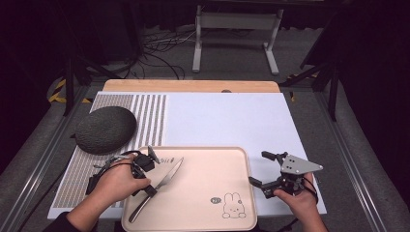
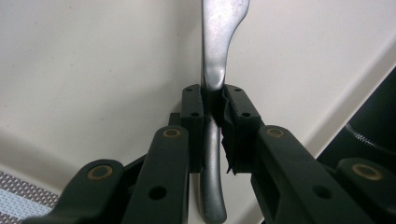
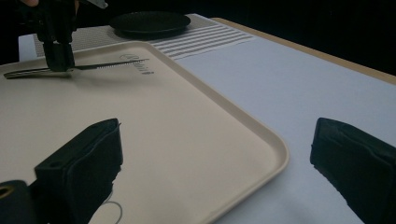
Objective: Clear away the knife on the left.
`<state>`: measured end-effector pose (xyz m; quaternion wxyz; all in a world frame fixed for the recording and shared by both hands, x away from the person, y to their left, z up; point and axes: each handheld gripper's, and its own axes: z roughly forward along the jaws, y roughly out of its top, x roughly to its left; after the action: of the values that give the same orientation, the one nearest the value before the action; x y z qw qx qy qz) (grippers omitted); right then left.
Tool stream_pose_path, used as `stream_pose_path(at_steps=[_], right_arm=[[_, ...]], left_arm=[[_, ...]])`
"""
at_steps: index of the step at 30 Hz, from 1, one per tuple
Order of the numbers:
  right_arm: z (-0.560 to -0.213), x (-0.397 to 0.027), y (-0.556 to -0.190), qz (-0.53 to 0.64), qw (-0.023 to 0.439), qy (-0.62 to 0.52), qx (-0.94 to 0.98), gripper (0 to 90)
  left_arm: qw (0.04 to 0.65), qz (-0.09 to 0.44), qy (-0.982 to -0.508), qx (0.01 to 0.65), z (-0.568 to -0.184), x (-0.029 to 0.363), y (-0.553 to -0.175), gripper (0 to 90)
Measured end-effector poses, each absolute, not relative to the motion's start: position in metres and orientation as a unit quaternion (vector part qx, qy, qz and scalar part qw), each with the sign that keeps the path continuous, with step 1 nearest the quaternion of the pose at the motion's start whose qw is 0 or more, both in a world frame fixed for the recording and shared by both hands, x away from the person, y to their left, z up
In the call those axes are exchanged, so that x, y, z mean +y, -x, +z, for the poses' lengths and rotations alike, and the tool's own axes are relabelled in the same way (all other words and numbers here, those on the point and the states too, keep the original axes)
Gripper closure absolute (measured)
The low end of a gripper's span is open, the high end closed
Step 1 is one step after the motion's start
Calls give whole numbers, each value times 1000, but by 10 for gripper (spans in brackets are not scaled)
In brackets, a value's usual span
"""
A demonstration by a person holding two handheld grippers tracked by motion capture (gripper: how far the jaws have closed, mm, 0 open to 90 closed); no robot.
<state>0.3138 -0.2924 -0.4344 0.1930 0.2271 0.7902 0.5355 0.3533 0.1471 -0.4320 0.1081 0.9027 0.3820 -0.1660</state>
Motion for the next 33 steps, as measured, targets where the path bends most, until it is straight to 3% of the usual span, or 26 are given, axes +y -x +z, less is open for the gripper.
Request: stream_pose_path(at_steps=[28,33], right_arm=[[-436,-294,-315,533,188,-227,793,37],[-437,-294,-315,532,187,-229,793,37]], left_arm=[[100,-163,-903,384,-441,145,-355,796],[117,-130,-912,370,-436,145,-352,537]])
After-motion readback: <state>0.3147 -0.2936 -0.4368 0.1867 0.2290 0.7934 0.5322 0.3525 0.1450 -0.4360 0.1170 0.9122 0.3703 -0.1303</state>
